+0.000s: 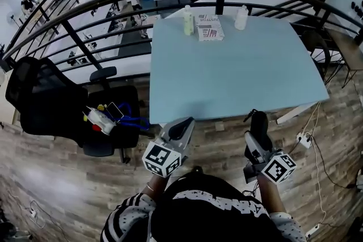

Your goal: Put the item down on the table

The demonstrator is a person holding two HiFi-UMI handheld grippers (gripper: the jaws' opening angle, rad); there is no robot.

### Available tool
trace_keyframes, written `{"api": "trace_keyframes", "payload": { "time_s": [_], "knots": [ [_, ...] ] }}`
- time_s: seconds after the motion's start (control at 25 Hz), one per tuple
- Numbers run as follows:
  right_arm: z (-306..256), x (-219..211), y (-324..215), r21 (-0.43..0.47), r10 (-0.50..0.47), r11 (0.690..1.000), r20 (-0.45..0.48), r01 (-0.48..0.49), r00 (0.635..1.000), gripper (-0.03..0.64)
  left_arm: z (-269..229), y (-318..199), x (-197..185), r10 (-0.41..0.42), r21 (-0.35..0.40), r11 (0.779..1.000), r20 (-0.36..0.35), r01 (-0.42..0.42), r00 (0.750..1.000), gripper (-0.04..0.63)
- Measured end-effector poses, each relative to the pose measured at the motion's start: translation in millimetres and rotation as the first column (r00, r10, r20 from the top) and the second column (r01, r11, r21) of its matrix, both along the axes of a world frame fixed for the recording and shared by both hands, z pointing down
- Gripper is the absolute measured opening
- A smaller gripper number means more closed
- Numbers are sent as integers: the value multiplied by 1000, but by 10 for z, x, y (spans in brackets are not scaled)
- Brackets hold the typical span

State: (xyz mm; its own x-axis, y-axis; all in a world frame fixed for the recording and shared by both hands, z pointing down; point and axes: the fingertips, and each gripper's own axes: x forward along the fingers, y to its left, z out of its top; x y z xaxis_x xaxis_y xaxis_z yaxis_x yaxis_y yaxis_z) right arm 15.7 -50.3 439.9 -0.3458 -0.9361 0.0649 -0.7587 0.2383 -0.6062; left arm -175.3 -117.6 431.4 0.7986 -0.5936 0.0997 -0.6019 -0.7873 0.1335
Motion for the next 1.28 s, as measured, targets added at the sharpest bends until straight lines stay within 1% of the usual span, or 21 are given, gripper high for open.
{"api": "trace_keyframes", "payload": {
  "time_s": [0.16, 0.32, 0.48, 0.68, 0.92, 1.04, 1.28],
  "knots": [
    [12, -92, -256, -10, -7, 1000, -8, 7, 1000, 344, 18, -204, -50, 9, -4, 1000, -18, -9, 1000, 0],
    [75, -161, -380, -26, -13, 1000, -7, 13, 1000, 344, 66, -363, -94, 4, -12, 1000, -32, -4, 999, 0],
    [162, -83, -476, -52, -3, 999, -14, 2, 1000, 344, 135, -450, -28, 12, -26, 1000, -41, -13, 999, 0],
    [186, 27, -729, -52, -20, 998, -14, 19, 1000, 344, 155, -623, 25, -15, -21, 1000, -40, 14, 999, 0],
    [208, 257, -1182, -30, -65, 997, 4, 65, 998, 344, 97, -915, 164, -80, 3, 997, -21, 80, 997, 0],
    [216, 419, -1394, -25, -83, 996, 21, 83, 996, 344, 58, -1073, 298, -108, 13, 994, -14, 108, 994, 0],
    [263, 782, -1728, -38, -97, 994, 24, 98, 995, 344, 17, -1353, 656, -124, 14, 992, -3, 124, 992, 0]
  ]
}}
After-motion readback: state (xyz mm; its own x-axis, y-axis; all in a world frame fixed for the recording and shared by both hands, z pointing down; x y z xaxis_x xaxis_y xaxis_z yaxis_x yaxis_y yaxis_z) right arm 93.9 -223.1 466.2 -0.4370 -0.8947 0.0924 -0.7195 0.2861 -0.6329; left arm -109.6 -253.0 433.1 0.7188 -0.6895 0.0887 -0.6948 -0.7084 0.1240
